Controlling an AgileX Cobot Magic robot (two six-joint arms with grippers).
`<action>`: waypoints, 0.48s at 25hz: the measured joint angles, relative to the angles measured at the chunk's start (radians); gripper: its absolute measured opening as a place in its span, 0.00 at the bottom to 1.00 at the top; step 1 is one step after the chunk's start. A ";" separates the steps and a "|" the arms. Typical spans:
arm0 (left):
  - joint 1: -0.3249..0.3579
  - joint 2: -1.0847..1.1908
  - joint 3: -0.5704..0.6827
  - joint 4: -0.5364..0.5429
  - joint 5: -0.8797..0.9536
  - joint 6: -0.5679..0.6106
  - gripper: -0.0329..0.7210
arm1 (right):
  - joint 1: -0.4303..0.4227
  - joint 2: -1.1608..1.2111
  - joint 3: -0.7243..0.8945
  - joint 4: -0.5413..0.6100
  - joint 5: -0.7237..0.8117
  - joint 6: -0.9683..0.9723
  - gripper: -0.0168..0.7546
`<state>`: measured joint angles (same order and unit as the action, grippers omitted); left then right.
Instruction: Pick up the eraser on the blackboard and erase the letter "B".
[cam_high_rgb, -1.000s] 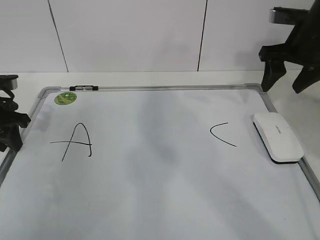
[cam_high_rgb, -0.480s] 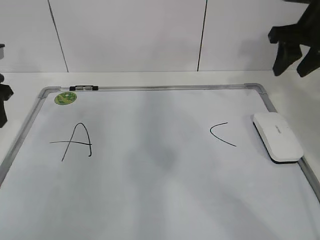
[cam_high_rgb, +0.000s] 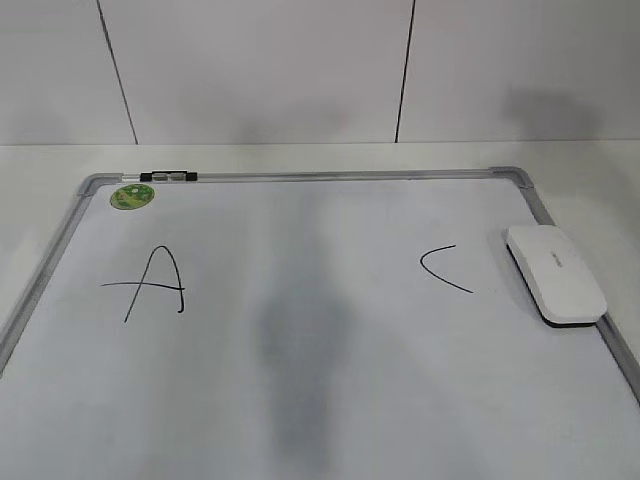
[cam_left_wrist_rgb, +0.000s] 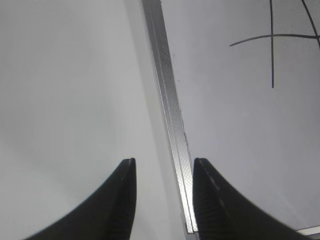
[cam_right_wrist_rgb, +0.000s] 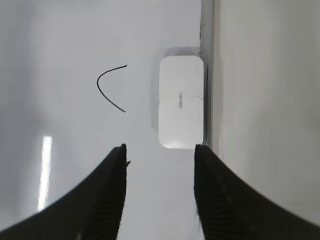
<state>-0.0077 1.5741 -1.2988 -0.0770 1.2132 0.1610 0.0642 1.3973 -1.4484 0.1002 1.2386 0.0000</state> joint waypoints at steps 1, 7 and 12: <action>0.000 -0.035 0.021 0.000 0.001 0.000 0.42 | 0.000 -0.041 0.034 0.002 0.001 0.000 0.48; 0.000 -0.274 0.145 0.006 0.010 0.000 0.42 | 0.000 -0.329 0.194 0.000 0.015 0.000 0.48; 0.000 -0.483 0.174 0.005 0.024 0.000 0.41 | 0.000 -0.549 0.307 -0.002 0.017 -0.070 0.48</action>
<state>-0.0077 1.0909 -1.1252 -0.0716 1.2369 0.1610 0.0642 0.8488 -1.1418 0.0984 1.2560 -0.0695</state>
